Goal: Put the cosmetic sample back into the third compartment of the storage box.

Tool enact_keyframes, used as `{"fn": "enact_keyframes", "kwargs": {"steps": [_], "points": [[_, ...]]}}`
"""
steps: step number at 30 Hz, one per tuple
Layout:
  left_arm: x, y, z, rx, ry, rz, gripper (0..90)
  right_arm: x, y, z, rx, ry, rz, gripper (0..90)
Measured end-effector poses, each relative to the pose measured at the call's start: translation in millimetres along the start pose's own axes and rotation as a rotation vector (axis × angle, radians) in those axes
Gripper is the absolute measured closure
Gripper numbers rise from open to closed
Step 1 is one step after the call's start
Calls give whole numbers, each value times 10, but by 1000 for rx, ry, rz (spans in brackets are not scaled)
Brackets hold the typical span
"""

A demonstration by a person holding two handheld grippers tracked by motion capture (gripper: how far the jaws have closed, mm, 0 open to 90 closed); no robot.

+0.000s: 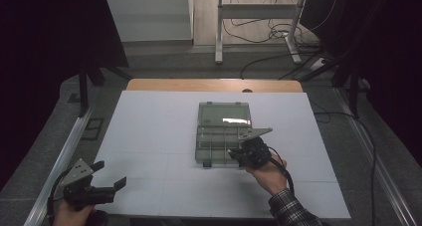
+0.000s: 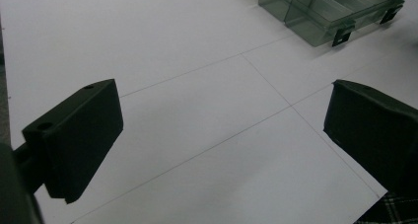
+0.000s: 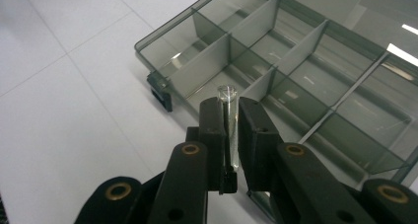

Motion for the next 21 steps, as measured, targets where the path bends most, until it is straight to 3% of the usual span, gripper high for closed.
{"fn": "enact_keyframes", "kwargs": {"steps": [15,21], "points": [[-1,0,12,-6,-2,0,19,18,-119,-217,23,30,-27,808],[-1,1,13,-8,-2,1,19,41,-162,-294,10,42,-35,808]]}}
Point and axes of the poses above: each handheld gripper's, and its own axes: x roughly forward along the jaws, y roughly out of its underside, z roughly to its left, the point moved 10 cm from there along x, roughly forward along the jaws, and after that the axes turned 10 degrees about -y, right-handed, at the moved point
